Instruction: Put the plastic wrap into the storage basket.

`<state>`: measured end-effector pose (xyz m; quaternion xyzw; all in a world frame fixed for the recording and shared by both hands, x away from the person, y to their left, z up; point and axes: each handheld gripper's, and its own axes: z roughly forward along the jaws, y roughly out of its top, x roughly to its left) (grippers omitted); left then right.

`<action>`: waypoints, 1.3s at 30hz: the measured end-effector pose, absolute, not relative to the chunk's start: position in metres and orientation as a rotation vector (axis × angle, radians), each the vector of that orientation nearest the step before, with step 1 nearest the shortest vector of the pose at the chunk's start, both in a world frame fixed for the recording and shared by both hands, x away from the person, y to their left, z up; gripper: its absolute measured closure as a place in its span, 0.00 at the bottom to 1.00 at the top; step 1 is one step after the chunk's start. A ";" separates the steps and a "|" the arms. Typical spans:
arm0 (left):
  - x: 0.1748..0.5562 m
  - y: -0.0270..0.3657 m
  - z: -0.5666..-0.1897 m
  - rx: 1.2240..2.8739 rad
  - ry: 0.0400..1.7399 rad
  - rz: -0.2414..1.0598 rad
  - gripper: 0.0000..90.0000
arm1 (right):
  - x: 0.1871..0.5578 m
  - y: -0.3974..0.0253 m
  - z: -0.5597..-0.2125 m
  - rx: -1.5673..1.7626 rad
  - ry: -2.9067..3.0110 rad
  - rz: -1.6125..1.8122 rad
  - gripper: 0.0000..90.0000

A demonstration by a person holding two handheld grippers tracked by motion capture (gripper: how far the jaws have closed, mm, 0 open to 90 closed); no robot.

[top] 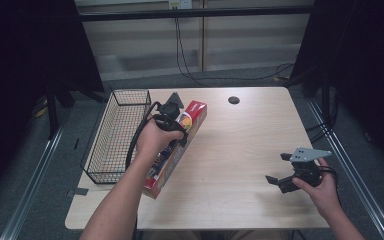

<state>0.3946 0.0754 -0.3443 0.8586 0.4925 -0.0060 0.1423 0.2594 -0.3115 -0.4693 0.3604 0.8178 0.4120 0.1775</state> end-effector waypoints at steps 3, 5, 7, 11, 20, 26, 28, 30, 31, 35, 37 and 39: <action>0.394 0.078 -0.341 2.463 1.438 -0.012 0.48 | 0.260 -0.311 -0.469 1.015 2.316 1.170 0.00; 0.394 0.080 -0.339 2.457 1.447 -0.009 0.48 | 0.260 -0.311 -0.469 1.017 2.313 1.166 0.00; 0.394 0.083 -0.336 2.453 1.452 -0.005 0.48 | 0.260 -0.311 -0.469 1.016 2.312 1.170 0.00; 0.395 0.089 -0.333 2.445 1.467 0.001 0.48 | 0.260 -0.311 -0.470 1.014 2.316 1.172 0.00; 0.395 0.099 -0.328 2.427 1.490 0.020 0.48 | 0.260 -0.310 -0.469 1.015 2.314 1.173 0.00; 0.395 0.104 -0.323 2.412 1.497 0.021 0.48 | 0.259 -0.310 -0.469 1.018 2.315 1.170 0.00; 0.395 0.106 -0.322 2.408 1.495 0.013 0.48 | 0.259 -0.310 -0.469 1.014 2.315 1.172 0.00; 0.395 0.108 -0.321 2.396 1.506 0.012 0.48 | 0.259 -0.310 -0.469 1.013 2.317 1.174 0.00; 0.395 0.110 -0.321 2.403 1.507 0.014 0.48 | 0.259 -0.310 -0.469 1.013 2.316 1.175 0.00; 0.396 0.115 -0.318 2.388 1.531 0.019 0.48 | 0.259 -0.311 -0.468 1.014 2.313 1.178 0.00; 0.396 0.118 -0.318 2.383 1.536 0.025 0.48 | 0.259 -0.310 -0.468 1.016 2.315 1.174 0.00; 0.396 0.121 -0.316 2.384 1.538 0.021 0.48 | 0.259 -0.310 -0.468 1.015 2.315 1.175 0.00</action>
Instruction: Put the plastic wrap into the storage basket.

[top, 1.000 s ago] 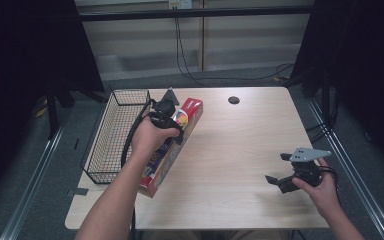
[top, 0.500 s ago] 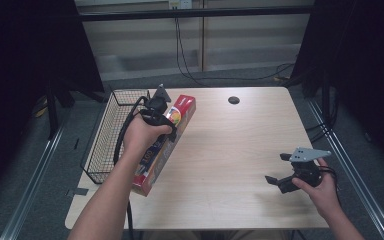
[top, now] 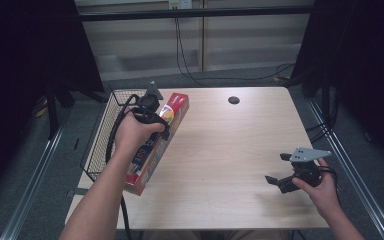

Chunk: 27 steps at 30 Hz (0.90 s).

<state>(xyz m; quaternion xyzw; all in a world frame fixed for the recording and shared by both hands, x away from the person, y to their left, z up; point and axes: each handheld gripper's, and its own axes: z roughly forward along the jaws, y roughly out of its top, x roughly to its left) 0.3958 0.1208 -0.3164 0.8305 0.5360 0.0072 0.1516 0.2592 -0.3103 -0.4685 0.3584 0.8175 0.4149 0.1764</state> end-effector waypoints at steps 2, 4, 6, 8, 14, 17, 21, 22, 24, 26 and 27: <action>0.395 0.123 -0.315 2.377 1.543 0.020 0.48 | 0.259 -0.310 -0.468 1.013 2.316 1.178 0.00; 0.396 0.126 -0.314 2.382 1.545 0.022 0.48 | 0.259 -0.310 -0.469 1.014 2.318 1.177 0.00; 0.395 0.127 -0.313 2.372 1.551 0.023 0.48 | 0.259 -0.309 -0.469 1.013 2.318 1.176 0.00; 0.395 0.130 -0.312 2.370 1.555 0.028 0.48 | 0.259 -0.309 -0.468 1.014 2.316 1.177 0.00; 0.395 0.138 -0.310 2.352 1.577 0.034 0.48 | 0.259 -0.310 -0.469 1.013 2.315 1.176 0.00; 0.395 0.143 -0.309 2.349 1.591 0.047 0.48 | 0.259 -0.309 -0.468 1.011 2.319 1.176 0.00; 0.394 0.149 -0.309 2.343 1.604 0.052 0.48 | 0.259 -0.309 -0.469 1.009 2.319 1.175 0.00; 0.395 0.150 -0.308 2.342 1.606 0.049 0.48 | 0.259 -0.309 -0.469 1.009 2.320 1.175 0.00; 0.395 0.153 -0.308 2.334 1.611 0.049 0.48 | 0.259 -0.309 -0.469 1.009 2.319 1.176 0.00; 0.394 0.155 -0.308 2.324 1.622 0.052 0.48 | 0.259 -0.309 -0.469 1.010 2.319 1.175 0.00; 0.394 0.157 -0.308 2.322 1.624 0.050 0.48 | 0.259 -0.309 -0.469 1.010 2.319 1.175 0.00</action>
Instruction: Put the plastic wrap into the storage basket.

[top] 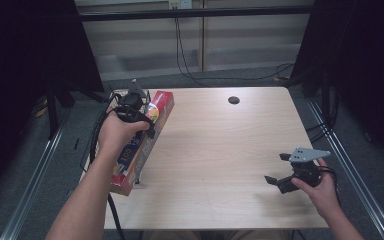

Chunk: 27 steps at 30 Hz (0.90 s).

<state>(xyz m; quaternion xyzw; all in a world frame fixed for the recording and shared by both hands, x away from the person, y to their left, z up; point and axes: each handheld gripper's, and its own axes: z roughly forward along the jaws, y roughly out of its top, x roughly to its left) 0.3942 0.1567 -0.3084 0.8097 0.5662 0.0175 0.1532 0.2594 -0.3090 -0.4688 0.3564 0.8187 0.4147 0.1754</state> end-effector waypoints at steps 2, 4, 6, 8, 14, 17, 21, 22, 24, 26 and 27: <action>0.394 0.159 -0.308 2.322 1.630 0.053 0.48 | 0.259 -0.309 -0.469 1.010 2.318 1.175 0.00; 0.394 0.161 -0.308 2.318 1.636 0.051 0.48 | 0.259 -0.308 -0.469 1.011 2.318 1.169 0.00; 0.394 0.162 -0.308 2.313 1.641 0.056 0.48 | 0.259 -0.308 -0.469 1.009 2.318 1.177 0.00; 0.394 0.165 -0.308 2.303 1.650 0.057 0.48 | 0.259 -0.309 -0.469 1.007 2.321 1.175 0.00; 0.394 0.175 -0.307 2.294 1.673 0.060 0.48 | 0.259 -0.309 -0.469 1.006 2.319 1.175 0.00; 0.394 0.179 -0.308 2.279 1.691 0.060 0.48 | 0.259 -0.309 -0.469 1.009 2.320 1.168 0.00; 0.393 0.185 -0.309 2.277 1.701 0.061 0.48 | 0.259 -0.308 -0.469 1.008 2.320 1.175 0.00; 0.393 0.187 -0.310 2.271 1.708 0.062 0.48 | 0.259 -0.308 -0.469 1.010 2.319 1.170 0.00; 0.393 0.189 -0.310 2.262 1.722 0.066 0.48 | 0.259 -0.308 -0.469 1.011 2.321 1.174 0.00; 0.393 0.192 -0.311 2.263 1.735 0.072 0.48 | 0.259 -0.308 -0.469 1.006 2.320 1.175 0.00; 0.392 0.193 -0.312 2.259 1.739 0.071 0.48 | 0.259 -0.308 -0.469 1.006 2.320 1.173 0.00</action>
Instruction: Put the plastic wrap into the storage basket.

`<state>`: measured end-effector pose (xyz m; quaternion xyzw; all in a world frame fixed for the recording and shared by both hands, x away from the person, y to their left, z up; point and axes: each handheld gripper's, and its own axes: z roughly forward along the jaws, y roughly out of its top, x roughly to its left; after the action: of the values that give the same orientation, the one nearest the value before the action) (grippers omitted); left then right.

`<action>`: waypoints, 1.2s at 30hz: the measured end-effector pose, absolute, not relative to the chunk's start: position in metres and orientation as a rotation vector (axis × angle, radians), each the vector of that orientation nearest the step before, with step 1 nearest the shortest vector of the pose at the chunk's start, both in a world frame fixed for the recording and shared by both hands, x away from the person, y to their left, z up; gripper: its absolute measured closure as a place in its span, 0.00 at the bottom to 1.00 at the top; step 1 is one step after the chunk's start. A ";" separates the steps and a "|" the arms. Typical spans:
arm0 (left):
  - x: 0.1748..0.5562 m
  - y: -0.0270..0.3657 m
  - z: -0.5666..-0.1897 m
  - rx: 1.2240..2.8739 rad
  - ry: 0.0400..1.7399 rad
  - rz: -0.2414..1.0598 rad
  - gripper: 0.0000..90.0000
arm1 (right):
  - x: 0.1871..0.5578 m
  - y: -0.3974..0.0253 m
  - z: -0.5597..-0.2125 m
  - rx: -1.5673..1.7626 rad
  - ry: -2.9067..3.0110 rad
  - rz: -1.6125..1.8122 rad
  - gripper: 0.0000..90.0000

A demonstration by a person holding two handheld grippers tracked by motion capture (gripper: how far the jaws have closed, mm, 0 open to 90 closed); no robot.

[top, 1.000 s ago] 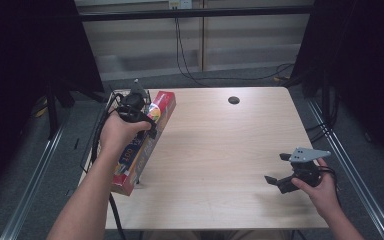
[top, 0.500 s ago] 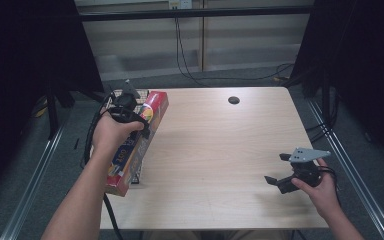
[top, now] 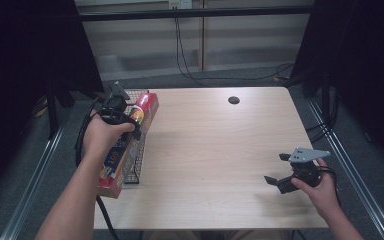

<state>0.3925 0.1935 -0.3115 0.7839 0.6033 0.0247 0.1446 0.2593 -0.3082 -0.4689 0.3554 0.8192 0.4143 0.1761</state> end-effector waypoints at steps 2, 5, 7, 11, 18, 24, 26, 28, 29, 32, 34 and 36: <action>0.392 0.196 -0.312 2.257 1.746 0.064 0.48 | 0.259 -0.308 -0.469 1.005 2.321 1.173 0.00; 0.393 0.200 -0.313 2.252 1.754 0.072 0.48 | 0.259 -0.308 -0.469 1.006 2.322 1.173 0.00; 0.393 0.201 -0.314 2.246 1.762 0.074 0.48 | 0.260 -0.308 -0.469 1.006 2.322 1.172 0.00; 0.393 0.205 -0.317 2.243 1.773 0.075 0.48 | 0.259 -0.308 -0.469 1.006 2.322 1.173 0.00; 0.394 0.212 -0.320 2.219 1.809 0.069 0.48 | 0.259 -0.308 -0.469 1.006 2.322 1.174 0.00; 0.394 0.217 -0.323 2.201 1.840 0.072 0.48 | 0.259 -0.307 -0.469 1.005 2.323 1.174 0.00; 0.395 0.220 -0.325 2.196 1.849 0.076 0.48 | 0.259 -0.307 -0.469 1.007 2.323 1.173 0.00; 0.395 0.222 -0.328 2.180 1.866 0.072 0.48 | 0.259 -0.307 -0.469 1.006 2.321 1.165 0.00; 0.395 0.223 -0.329 2.182 1.871 0.069 0.48 | 0.259 -0.307 -0.469 1.000 2.323 1.169 0.00; 0.395 0.225 -0.332 2.163 1.887 0.073 0.48 | 0.259 -0.306 -0.468 0.990 2.327 1.157 0.00; 0.396 0.228 -0.334 2.159 1.896 0.071 0.48 | 0.259 -0.305 -0.469 0.987 2.332 1.161 0.00; 0.396 0.229 -0.336 2.158 1.906 0.083 0.48 | 0.259 -0.306 -0.469 0.988 2.329 1.163 0.00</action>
<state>0.3956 0.2288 -0.3356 0.7428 0.6561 0.0286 0.1302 0.2594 -0.3056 -0.4687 0.3491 0.8231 0.4112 0.1777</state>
